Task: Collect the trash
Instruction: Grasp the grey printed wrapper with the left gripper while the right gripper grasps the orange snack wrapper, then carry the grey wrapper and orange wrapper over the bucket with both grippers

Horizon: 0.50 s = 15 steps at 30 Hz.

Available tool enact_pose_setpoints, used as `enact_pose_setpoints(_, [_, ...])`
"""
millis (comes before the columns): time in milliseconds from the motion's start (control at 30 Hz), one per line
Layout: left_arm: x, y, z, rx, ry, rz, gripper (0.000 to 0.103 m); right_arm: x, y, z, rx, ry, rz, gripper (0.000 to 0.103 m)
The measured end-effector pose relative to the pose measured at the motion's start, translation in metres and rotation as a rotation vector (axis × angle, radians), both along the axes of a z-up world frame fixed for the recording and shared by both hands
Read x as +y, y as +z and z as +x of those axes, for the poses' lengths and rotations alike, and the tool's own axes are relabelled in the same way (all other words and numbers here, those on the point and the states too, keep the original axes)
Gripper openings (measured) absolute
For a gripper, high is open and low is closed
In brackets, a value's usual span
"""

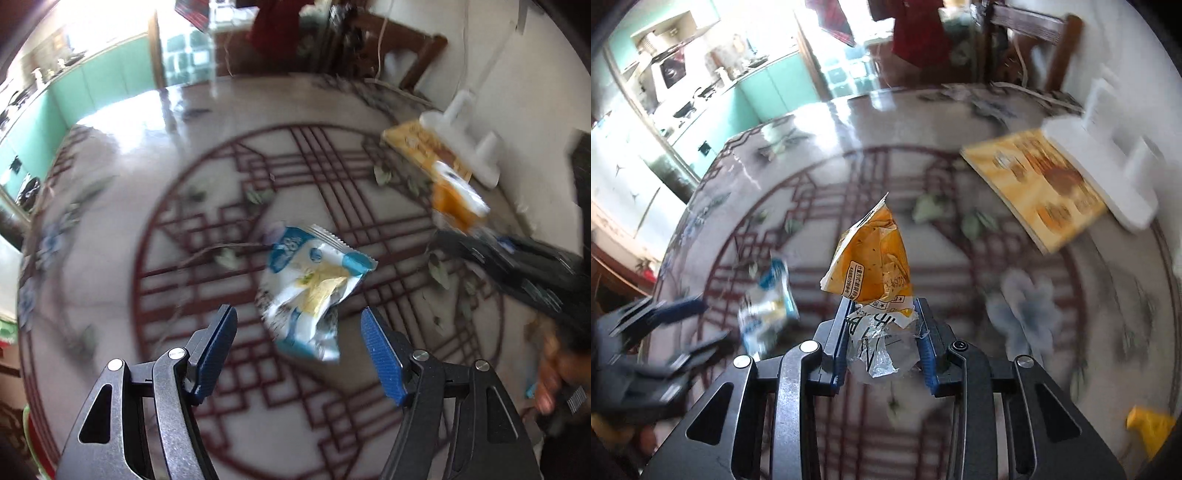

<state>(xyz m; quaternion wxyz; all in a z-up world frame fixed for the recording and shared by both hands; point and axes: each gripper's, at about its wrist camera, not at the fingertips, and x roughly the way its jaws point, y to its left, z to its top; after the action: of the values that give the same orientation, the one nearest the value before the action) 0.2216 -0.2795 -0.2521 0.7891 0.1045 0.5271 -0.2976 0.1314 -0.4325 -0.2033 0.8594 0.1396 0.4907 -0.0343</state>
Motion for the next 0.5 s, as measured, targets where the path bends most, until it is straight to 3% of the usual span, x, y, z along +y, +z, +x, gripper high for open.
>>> enact_pose_setpoints(300, [-0.021,-0.033,0.017,-0.007,0.03,0.034,0.066,-0.008,-0.009,-0.014,0.045,-0.105,0.012,0.031])
enact_pose_setpoints(333, [-0.021,-0.034,0.017,-0.017,0.03,0.036,0.057,-0.007,-0.008,-0.014,0.049,-0.105,-0.001,0.031])
enact_pose_setpoints(367, [-0.021,-0.036,0.017,-0.013,0.02,0.043,0.019,-0.005,-0.006,-0.013,0.053,-0.101,-0.016,0.031])
enact_pose_setpoints(400, [-0.022,-0.038,0.018,0.003,0.01,0.055,0.007,-0.003,-0.005,-0.013,0.053,-0.098,-0.025,0.031])
enact_pose_setpoints(500, [-0.018,-0.031,0.014,-0.013,0.001,0.034,0.007,0.003,0.003,-0.01,0.042,-0.085,-0.063,0.031])
